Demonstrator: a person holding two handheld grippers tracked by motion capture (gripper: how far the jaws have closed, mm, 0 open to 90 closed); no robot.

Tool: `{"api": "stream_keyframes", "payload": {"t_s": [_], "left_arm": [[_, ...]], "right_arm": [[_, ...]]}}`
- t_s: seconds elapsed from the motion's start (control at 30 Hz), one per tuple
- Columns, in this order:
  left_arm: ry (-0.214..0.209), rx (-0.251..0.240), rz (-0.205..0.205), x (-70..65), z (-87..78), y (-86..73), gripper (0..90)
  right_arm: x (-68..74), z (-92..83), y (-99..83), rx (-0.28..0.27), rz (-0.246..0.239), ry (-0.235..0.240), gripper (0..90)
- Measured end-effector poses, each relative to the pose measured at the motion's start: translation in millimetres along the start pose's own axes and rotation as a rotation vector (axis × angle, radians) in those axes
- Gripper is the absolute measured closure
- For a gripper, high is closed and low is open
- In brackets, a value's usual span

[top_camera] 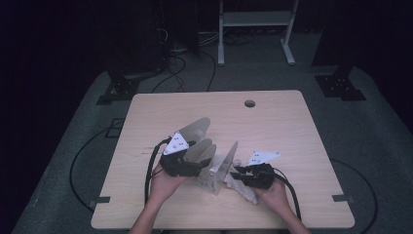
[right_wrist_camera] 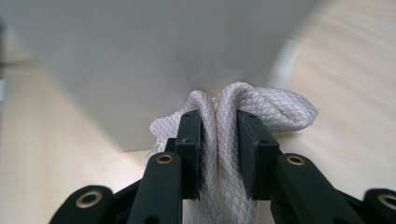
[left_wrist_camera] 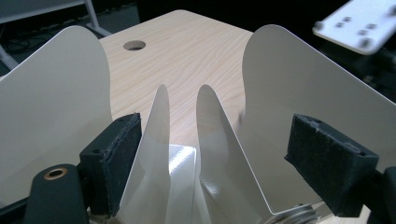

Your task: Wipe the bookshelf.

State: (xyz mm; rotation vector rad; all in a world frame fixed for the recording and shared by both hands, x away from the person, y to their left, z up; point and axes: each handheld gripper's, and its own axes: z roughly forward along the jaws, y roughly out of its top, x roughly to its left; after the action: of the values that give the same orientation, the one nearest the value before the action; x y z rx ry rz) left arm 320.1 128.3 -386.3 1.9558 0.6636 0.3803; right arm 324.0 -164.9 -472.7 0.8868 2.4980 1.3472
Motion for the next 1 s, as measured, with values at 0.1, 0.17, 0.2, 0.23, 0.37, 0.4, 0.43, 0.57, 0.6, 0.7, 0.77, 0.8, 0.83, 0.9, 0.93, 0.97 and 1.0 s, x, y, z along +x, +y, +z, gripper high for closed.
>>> {"api": "stream_keyframes", "payload": {"t_s": [0.1, 0.17, 0.2, 0.23, 0.37, 0.4, 0.43, 0.57, 0.6, 0.7, 0.77, 0.8, 0.83, 0.9, 0.93, 0.97, 1.0], "left_arm": [[-0.001, -0.001, 0.004, 0.5, 0.1, 0.0, 18.2], [-0.001, -0.001, 0.003, 0.4, 0.2, 0.1, 18.2], [-0.001, -0.001, -0.001, 0.1, 0.1, -0.1, 18.2], [0.0, 0.0, -0.001, 0.1, -0.1, -0.1, 18.2], [-0.001, -0.002, 0.0, 0.1, 0.0, -0.2, 18.2], [0.001, -0.001, 0.004, 0.3, -0.1, -0.1, 18.2], [0.001, -0.001, 0.004, 0.3, -0.1, -0.1, 18.2], [0.001, 0.0, -0.002, -0.2, -0.2, -0.1, 18.2], [0.001, 0.0, -0.002, -0.2, -0.2, -0.1, 18.1], [-0.001, 0.0, -0.001, 0.2, -0.3, -0.2, 18.2], [-0.001, 0.0, -0.002, 0.1, -0.5, -0.4, 18.2], [-0.002, 0.0, -0.002, 0.3, -0.5, -0.3, 18.2], [-0.002, 0.0, -0.002, 0.3, -0.5, -0.3, 18.2], [-0.003, -0.001, -0.001, 0.5, -0.3, -0.2, 18.2], [-0.003, 0.001, -0.001, 0.6, -0.2, -0.1, 18.2], [-0.004, 0.001, -0.001, 0.6, -0.3, -0.1, 18.2], [-0.004, 0.001, -0.001, 0.6, -0.3, -0.1, 18.2]], "right_arm": [[4.7, 2.4, -1.3, 0.01, 0.001, 0.044, 71.0], [7.2, 3.3, -0.4, 0.015, -0.024, 0.027, 71.0], [2.2, 3.1, 0.4, 0.015, -0.009, 0.023, 70.9], [-1.6, 2.5, -0.2, 0.008, 0.004, 0.009, 70.9], [-2.1, 2.6, -1.9, 0.011, 0.023, 0.031, 71.0], [5.5, 4.4, -1.2, 0.018, -0.018, 0.035, 70.9], [5.5, 4.4, -1.2, 0.018, -0.018, 0.035, 70.9], [-3.1, 4.1, -2.5, 0.023, 0.016, -0.002, 70.8], [-3.1, 4.1, -2.5, 0.023, 0.016, -0.002, 70.8], [3.0, 6.1, -1.4, 0.029, -0.015, 0.017, 71.0], [0.4, 5.5, -0.9, 0.028, -0.006, 0.015, 71.0], [-6.1, 4.1, -2.3, 0.016, 0.023, 0.002, 71.1], [-6.1, 4.1, -2.3, 0.016, 0.023, 0.002, 71.1], [-2.3, 4.6, -2.4, 0.018, 0.017, 0.03, 71.1], [-0.4, 4.4, -1.1, 0.022, -0.004, 0.015, 71.1], [-0.9, 3.9, -0.4, 0.02, -0.006, 0.008, 71.1], [-0.9, 3.9, -0.4, 0.02, -0.006, 0.008, 71.1]]}}
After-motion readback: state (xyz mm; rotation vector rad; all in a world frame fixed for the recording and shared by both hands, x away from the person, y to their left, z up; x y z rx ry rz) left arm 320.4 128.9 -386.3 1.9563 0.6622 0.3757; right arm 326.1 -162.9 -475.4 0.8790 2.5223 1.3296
